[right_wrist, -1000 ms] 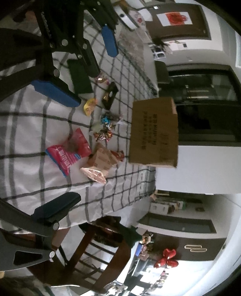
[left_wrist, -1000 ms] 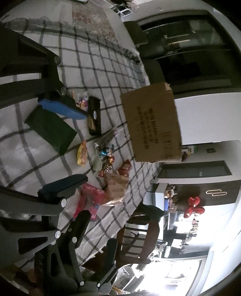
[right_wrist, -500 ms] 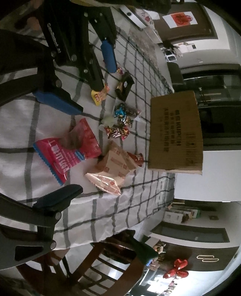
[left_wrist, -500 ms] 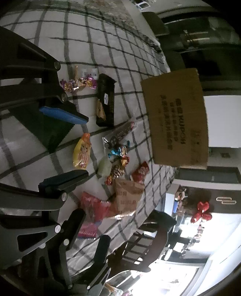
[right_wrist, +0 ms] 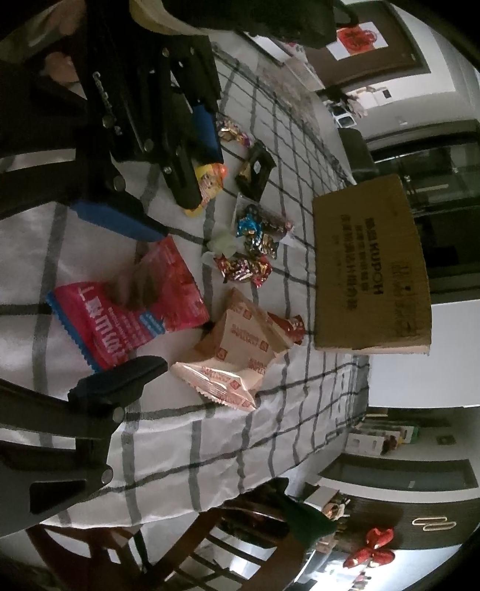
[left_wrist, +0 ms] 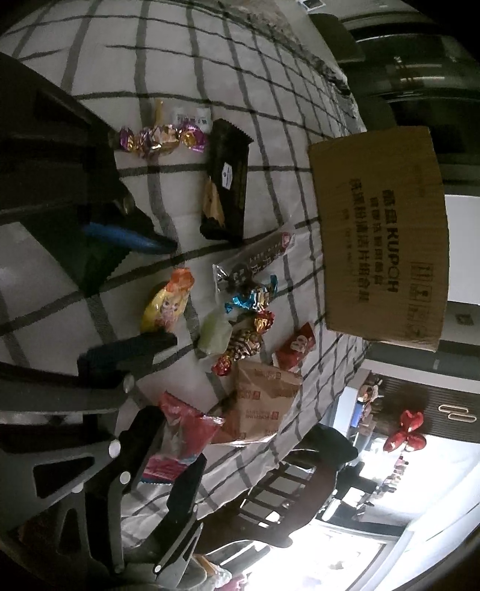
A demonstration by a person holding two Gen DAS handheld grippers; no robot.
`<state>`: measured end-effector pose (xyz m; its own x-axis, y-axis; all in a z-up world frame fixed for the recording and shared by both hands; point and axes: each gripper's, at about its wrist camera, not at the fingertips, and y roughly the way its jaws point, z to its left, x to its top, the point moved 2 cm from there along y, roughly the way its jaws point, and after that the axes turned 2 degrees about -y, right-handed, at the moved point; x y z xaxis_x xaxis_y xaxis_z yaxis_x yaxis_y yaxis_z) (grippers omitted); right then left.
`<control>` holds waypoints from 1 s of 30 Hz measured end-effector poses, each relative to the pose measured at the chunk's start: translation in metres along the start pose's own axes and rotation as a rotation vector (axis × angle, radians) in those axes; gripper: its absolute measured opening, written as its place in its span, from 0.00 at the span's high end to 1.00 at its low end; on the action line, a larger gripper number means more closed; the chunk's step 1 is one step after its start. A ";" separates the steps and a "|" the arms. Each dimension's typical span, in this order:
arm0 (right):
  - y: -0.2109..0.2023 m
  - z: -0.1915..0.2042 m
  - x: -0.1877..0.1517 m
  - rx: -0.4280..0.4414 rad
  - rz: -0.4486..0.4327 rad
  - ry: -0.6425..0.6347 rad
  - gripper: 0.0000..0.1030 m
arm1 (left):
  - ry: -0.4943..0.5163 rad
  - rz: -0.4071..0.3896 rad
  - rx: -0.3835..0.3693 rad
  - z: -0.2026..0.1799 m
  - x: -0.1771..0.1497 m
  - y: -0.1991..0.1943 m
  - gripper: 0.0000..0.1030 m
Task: Organize snacks
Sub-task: 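Grasp the red-and-blue snack bag with the right tool while the left tool grasps the orange wrapped snack, then carry both held snacks up over the open cardboard box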
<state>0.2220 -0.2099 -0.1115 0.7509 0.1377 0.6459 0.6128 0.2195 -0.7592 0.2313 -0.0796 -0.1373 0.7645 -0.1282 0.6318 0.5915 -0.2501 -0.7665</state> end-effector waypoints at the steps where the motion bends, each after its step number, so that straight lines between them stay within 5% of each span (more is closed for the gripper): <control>1: 0.000 0.000 0.000 0.001 0.001 0.001 0.42 | 0.001 0.002 -0.007 0.000 0.000 0.000 0.66; 8: 0.001 0.000 0.000 0.000 0.008 0.000 0.61 | -0.003 -0.002 -0.016 0.000 0.000 -0.002 0.75; 30: -0.061 0.022 0.026 -0.001 -0.147 0.002 0.63 | 0.009 -0.150 0.002 0.001 0.024 -0.076 0.75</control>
<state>0.1987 -0.1981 -0.0470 0.6539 0.1019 0.7497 0.7162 0.2359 -0.6568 0.2044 -0.0624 -0.0641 0.6654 -0.0977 0.7401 0.6994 -0.2650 -0.6638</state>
